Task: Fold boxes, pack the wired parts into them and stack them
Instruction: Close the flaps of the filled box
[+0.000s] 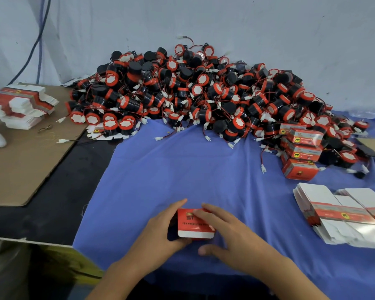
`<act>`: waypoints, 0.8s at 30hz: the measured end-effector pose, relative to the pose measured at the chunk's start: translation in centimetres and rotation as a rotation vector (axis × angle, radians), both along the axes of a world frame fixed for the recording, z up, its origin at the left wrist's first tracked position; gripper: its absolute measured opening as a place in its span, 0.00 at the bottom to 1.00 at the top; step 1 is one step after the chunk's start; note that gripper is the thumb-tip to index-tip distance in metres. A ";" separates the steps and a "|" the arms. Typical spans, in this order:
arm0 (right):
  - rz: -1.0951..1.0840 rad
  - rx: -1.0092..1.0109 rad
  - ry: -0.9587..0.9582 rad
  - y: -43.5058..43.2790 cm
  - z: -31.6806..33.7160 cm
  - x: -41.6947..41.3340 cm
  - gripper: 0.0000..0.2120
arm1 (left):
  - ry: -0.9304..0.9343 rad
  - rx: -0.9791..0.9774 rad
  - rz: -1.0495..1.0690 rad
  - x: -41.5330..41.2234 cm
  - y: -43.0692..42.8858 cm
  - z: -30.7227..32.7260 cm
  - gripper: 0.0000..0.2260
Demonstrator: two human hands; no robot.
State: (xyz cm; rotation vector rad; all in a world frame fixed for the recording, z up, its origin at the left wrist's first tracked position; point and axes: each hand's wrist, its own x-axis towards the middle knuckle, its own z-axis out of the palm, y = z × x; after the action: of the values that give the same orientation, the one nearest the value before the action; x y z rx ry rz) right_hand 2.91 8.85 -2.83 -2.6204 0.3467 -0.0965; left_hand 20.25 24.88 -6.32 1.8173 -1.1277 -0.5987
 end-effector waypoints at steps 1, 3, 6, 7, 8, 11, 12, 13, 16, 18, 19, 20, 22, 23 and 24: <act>-0.004 0.027 -0.028 -0.1 0.1 0.1 0.29 | 0.002 0.002 0.004 0.0 0.0 0.0 0.37; -0.053 0.095 -0.122 -0.3 0.6 0.5 0.22 | 0.024 0.005 -0.005 0.0 0.1 -0.1 0.37; -0.108 0.172 -0.134 -0.5 1.8 1.0 0.20 | 0.059 -0.002 -0.016 0.1 0.2 -0.1 0.38; -0.096 0.164 -0.113 -0.5 2.0 1.1 0.22 | 0.064 -0.006 -0.016 0.1 0.2 0.0 0.38; -0.070 0.157 -0.091 -0.5 2.1 1.1 0.23 | 0.066 -0.013 -0.018 0.1 0.2 0.0 0.37; 0.008 0.221 -0.008 -0.6 2.2 0.6 0.32 | 0.061 -0.047 -0.038 0.0 0.2 0.1 0.34; 0.017 0.233 0.013 -0.6 2.2 0.4 0.32 | 0.058 -0.048 -0.045 -0.1 0.2 0.1 0.33; 0.018 0.231 0.016 -0.7 2.1 0.3 0.30 | 0.050 -0.041 -0.053 -0.1 0.3 0.2 0.33; -0.017 0.210 -0.052 -0.5 1.9 0.3 0.21 | 0.066 0.005 -0.106 0.1 0.3 0.4 0.38; -0.045 0.206 -0.087 -0.4 1.6 0.4 0.20 | 0.088 0.027 -0.111 0.3 0.2 1.0 0.36; -0.060 0.215 -0.096 -0.3 1.5 0.5 0.20 | 0.078 0.020 -0.107 0.4 0.2 1.3 0.33; -0.074 0.228 -0.103 -0.2 1.3 0.5 0.19 | 0.056 0.006 -0.106 0.4 0.1 1.6 0.28; -0.093 0.231 -0.120 0.0 0.7 0.5 0.19 | -0.028 -0.012 -0.115 0.3 0.0 1.9 0.24; -0.095 0.211 -0.123 0.1 0.4 0.5 0.19 | -0.088 -0.002 -0.119 0.2 0.0 1.9 0.23; -0.094 0.182 -0.115 0.3 0.0 0.4 0.20 | -0.145 0.018 -0.119 0.2 0.0 1.8 0.23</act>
State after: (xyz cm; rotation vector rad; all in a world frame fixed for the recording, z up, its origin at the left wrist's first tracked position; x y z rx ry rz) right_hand 3.33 9.13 -2.83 -2.4074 0.4175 -0.2357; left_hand 20.47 24.90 -4.48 1.8419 -1.3392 -0.5545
